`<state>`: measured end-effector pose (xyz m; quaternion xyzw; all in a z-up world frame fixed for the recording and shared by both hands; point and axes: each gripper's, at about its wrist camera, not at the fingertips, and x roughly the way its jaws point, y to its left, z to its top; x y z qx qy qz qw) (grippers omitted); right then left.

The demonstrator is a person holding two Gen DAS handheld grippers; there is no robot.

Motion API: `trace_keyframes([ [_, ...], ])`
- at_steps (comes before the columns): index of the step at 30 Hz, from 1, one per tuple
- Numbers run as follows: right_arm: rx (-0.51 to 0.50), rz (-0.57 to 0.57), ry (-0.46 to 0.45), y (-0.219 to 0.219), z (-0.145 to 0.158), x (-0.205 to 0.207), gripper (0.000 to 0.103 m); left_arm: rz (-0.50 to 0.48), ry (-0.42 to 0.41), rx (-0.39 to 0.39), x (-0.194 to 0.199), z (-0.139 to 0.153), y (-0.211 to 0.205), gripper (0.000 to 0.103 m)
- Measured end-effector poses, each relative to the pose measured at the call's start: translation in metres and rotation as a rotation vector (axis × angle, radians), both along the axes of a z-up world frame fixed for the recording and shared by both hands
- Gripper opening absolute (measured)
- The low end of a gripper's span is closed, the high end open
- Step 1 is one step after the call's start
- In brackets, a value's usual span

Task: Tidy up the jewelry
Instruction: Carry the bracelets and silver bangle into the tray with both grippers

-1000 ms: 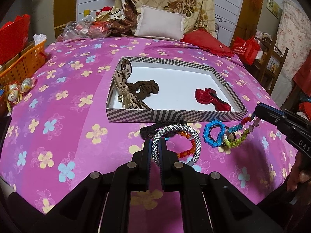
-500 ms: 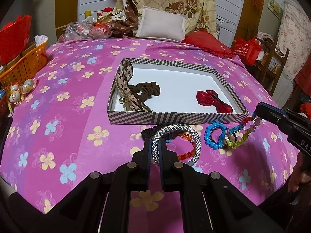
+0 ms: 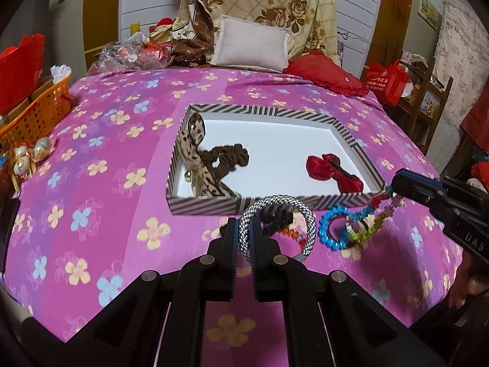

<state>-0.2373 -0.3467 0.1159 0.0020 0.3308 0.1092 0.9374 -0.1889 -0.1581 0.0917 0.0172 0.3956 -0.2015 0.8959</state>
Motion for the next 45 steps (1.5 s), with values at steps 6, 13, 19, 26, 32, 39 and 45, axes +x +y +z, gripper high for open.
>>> trace_keyframes([
  [6, -0.011, 0.016, -0.012, 0.005, 0.008, 0.009, 0.013, 0.003, -0.008, 0.006, 0.015, 0.007, -0.007, 0.000],
  [13, -0.021, 0.023, -0.022, 0.006, 0.016, 0.027, 0.013, 0.003, -0.017, 0.018, 0.035, 0.012, -0.018, 0.000],
  [19, -0.029, 0.024, -0.022, 0.006, 0.021, 0.049, 0.013, 0.010, -0.010, 0.026, 0.055, 0.012, -0.026, 0.000],
  [26, -0.029, 0.020, -0.004, 0.004, 0.019, 0.077, 0.013, 0.011, 0.011, 0.041, 0.077, 0.006, -0.035, 0.000],
  [32, -0.025, 0.029, 0.032, 0.008, 0.006, 0.097, 0.013, 0.028, 0.043, 0.047, 0.097, -0.006, -0.039, 0.000],
  [39, -0.004, 0.031, 0.080, 0.006, -0.014, 0.117, 0.013, 0.036, 0.075, 0.063, 0.111, -0.022, -0.041, 0.000],
  [45, 0.007, 0.006, 0.113, -0.005, -0.030, 0.131, 0.013, 0.033, 0.098, 0.073, 0.119, -0.033, -0.048, 0.000],
])
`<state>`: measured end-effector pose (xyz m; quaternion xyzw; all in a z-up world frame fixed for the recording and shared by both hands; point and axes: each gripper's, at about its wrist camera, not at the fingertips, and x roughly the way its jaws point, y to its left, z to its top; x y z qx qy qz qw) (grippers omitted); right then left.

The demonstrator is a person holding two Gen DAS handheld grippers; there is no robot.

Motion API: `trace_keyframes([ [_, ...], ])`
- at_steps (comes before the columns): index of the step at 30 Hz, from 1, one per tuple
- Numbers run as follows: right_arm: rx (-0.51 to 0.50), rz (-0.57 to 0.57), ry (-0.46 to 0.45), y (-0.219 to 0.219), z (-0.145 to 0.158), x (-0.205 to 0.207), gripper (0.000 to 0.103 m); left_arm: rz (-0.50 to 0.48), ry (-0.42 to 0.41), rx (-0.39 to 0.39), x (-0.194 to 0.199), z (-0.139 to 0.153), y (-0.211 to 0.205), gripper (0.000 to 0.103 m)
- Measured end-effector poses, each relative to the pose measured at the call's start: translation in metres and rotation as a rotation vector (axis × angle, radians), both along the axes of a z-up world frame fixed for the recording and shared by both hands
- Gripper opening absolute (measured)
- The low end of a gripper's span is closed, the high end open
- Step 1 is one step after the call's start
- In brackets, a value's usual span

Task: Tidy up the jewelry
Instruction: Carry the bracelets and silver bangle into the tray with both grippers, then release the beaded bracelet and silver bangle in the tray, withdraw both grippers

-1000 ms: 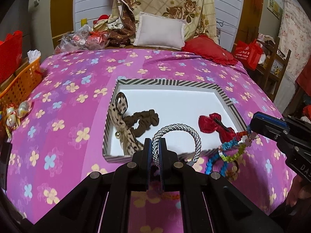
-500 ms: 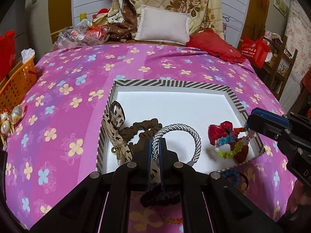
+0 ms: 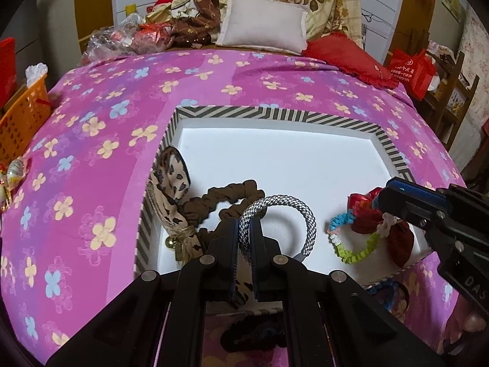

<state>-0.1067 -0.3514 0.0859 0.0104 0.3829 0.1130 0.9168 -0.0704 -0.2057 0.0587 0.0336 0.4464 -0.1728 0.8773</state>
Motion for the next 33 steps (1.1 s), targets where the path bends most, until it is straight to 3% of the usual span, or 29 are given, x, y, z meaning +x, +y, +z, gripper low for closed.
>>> trace_keyframes([
  [12, 0.031, -0.097, 0.084, -0.037, -0.038, 0.019, 0.013, 0.000, 0.040, 0.026, 0.011, -0.019, -0.012, 0.000],
  [18, -0.001, -0.115, 0.105, -0.038, -0.051, 0.019, 0.014, 0.003, 0.047, 0.042, 0.014, -0.026, -0.016, 0.000],
  [19, 0.001, -0.118, 0.108, -0.038, -0.052, 0.018, 0.016, 0.004, 0.048, 0.045, 0.014, -0.027, -0.016, 0.000],
  [21, 0.006, -0.128, 0.108, -0.038, -0.050, 0.015, 0.030, 0.008, 0.048, 0.047, 0.014, -0.028, -0.015, 0.003],
  [24, -0.012, -0.134, 0.078, -0.034, -0.042, 0.003, 0.041, 0.010, 0.057, 0.042, 0.015, -0.030, -0.015, 0.021],
  [25, -0.022, -0.135, 0.060, -0.032, -0.037, -0.001, 0.042, 0.010, 0.055, 0.042, 0.015, -0.029, -0.014, 0.026],
  [27, -0.034, -0.133, 0.037, -0.030, -0.032, -0.007, 0.044, 0.011, 0.047, 0.045, 0.013, -0.027, -0.015, 0.027],
  [30, -0.053, -0.152, 0.074, -0.029, -0.032, -0.008, 0.045, 0.015, 0.032, 0.049, 0.007, -0.021, -0.013, 0.030],
  [32, -0.022, -0.151, 0.049, -0.029, -0.024, -0.017, 0.045, 0.018, 0.009, 0.041, 0.001, -0.015, -0.010, 0.030],
  [33, -0.014, -0.146, 0.029, -0.028, -0.020, -0.022, 0.051, 0.022, -0.001, 0.041, -0.001, -0.013, -0.008, 0.030],
])
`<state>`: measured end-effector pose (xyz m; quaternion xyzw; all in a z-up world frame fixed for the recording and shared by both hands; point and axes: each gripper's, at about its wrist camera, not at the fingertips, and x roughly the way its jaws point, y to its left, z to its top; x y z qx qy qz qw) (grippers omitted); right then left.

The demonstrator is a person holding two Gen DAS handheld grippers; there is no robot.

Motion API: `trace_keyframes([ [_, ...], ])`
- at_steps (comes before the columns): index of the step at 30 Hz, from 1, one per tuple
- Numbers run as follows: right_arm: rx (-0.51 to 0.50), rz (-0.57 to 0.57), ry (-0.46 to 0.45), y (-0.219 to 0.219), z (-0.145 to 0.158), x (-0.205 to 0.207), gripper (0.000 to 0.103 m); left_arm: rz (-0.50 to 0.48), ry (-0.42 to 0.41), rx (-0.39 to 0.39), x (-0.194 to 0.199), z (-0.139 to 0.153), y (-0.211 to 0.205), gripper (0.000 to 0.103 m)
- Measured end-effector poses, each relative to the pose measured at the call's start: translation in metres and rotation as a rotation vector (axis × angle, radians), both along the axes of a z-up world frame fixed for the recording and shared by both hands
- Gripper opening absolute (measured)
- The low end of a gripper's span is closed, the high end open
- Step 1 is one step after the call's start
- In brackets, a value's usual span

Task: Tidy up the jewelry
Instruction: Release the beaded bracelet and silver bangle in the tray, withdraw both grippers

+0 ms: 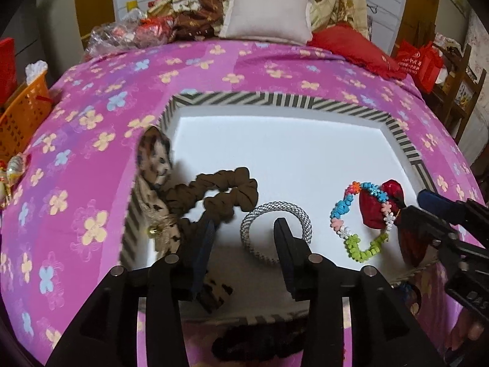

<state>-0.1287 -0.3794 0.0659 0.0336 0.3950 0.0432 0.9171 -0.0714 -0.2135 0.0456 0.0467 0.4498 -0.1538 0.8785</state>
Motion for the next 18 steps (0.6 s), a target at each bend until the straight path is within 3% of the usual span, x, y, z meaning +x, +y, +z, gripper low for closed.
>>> trace_keyframes([
  [2, -0.021, 0.004, -0.012, 0.005, 0.003, -0.005, 0.060, 0.005, -0.011, -0.010, -0.005, 0.004, 0.003, 0.030],
  [18, -0.031, 0.010, -0.007, 0.025, 0.008, -0.048, 0.060, 0.018, -0.081, -0.015, -0.051, 0.025, 0.018, 0.030],
])
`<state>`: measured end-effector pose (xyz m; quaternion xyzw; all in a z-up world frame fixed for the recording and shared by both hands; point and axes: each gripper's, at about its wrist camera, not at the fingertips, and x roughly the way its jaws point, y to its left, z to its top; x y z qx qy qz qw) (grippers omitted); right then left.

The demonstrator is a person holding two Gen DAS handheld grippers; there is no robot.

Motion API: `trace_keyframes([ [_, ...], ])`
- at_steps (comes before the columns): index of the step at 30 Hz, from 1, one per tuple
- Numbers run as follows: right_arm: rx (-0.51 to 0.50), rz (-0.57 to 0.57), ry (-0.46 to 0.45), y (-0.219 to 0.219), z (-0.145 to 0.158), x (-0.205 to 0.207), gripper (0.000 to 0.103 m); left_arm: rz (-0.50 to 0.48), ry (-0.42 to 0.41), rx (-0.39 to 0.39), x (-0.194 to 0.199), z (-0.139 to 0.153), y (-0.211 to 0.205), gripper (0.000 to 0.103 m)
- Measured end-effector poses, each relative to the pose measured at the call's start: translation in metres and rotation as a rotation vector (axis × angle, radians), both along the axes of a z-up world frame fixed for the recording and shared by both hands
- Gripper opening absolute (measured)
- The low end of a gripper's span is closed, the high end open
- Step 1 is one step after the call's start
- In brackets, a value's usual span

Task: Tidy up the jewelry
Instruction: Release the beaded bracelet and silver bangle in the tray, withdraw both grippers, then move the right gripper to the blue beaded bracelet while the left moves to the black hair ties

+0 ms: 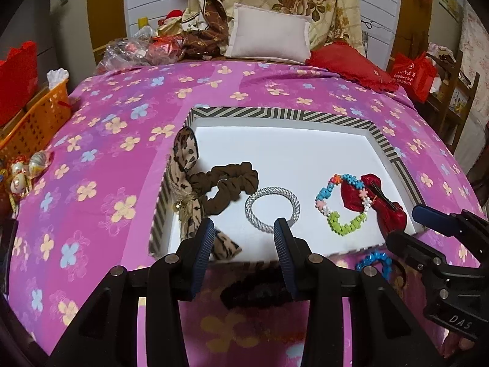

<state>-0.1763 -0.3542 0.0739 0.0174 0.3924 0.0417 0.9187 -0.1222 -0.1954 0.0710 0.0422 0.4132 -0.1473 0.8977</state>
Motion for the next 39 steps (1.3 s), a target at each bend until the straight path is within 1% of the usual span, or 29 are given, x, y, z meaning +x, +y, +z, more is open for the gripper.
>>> trace_keyframes([
  [5, -0.006, -0.003, -0.010, 0.001, 0.005, -0.012, 0.060, 0.007, -0.016, 0.006, -0.011, 0.004, 0.007, 0.030],
  [9, -0.006, -0.006, -0.014, 0.002, 0.008, -0.019, 0.064, 0.014, -0.025, 0.006, -0.019, 0.008, 0.012, 0.030],
  [16, -0.011, -0.002, -0.015, 0.006, 0.012, -0.032, 0.064, 0.014, -0.045, 0.001, -0.034, 0.015, 0.018, 0.030],
  [19, -0.012, 0.003, -0.019, 0.007, 0.013, -0.038, 0.066, 0.012, -0.055, 0.003, -0.042, 0.018, 0.021, 0.030],
  [21, -0.011, 0.006, -0.020, 0.008, 0.014, -0.042, 0.068, 0.011, -0.056, 0.002, -0.045, 0.018, 0.022, 0.030],
  [30, -0.016, 0.005, -0.010, 0.008, 0.013, -0.057, 0.069, 0.005, -0.061, 0.016, -0.060, 0.015, 0.028, 0.030],
  [31, -0.012, 0.005, -0.006, 0.007, 0.013, -0.058, 0.070, 0.006, -0.060, 0.015, -0.061, 0.015, 0.029, 0.030],
  [33, -0.008, 0.003, 0.001, 0.006, 0.012, -0.061, 0.075, 0.005, -0.057, 0.014, -0.063, 0.014, 0.031, 0.030],
  [39, -0.019, -0.004, 0.018, 0.005, 0.007, -0.067, 0.076, 0.000, -0.058, 0.016, -0.068, 0.015, 0.033, 0.030],
])
